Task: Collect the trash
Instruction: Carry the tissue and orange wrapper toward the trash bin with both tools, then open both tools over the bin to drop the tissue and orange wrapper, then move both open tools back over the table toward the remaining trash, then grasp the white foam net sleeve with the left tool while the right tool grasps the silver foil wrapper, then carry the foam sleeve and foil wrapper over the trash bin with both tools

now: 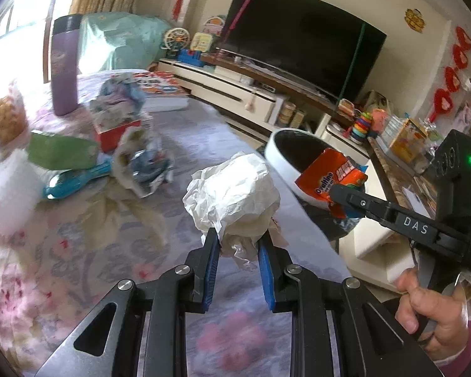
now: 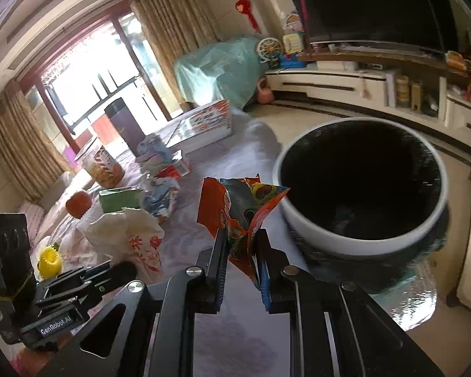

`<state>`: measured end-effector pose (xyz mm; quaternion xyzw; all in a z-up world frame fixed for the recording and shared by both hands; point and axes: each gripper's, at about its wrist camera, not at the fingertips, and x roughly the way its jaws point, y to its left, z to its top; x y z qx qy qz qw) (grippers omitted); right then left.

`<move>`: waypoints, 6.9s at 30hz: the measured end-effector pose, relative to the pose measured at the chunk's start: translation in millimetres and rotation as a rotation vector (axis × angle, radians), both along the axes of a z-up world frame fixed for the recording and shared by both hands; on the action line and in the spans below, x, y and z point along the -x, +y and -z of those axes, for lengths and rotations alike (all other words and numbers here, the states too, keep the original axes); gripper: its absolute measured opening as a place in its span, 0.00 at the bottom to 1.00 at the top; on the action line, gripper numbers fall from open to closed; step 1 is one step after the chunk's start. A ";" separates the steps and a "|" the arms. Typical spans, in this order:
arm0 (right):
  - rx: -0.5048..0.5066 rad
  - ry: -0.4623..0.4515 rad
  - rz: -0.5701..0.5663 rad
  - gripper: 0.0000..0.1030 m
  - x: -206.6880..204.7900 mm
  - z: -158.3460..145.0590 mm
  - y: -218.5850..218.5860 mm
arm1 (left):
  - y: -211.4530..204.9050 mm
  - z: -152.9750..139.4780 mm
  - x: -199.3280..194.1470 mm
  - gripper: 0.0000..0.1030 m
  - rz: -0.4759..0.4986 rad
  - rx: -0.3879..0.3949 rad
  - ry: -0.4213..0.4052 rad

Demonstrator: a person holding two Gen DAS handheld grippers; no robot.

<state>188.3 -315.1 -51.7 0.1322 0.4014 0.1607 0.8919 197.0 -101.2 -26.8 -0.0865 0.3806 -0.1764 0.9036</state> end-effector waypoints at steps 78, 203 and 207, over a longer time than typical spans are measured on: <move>0.038 0.001 0.220 0.80 -25.1 -4.9 -97.4 | -96.4 12.3 -109.3 0.55 0.090 -0.013 0.024; -0.008 0.003 -0.016 0.27 14.9 5.8 39.7 | 54.3 -7.9 25.0 0.19 -0.089 -0.023 -0.002; -0.010 -0.004 0.010 0.27 19.0 3.4 25.8 | 41.6 -7.9 21.3 0.19 -0.070 -0.022 -0.002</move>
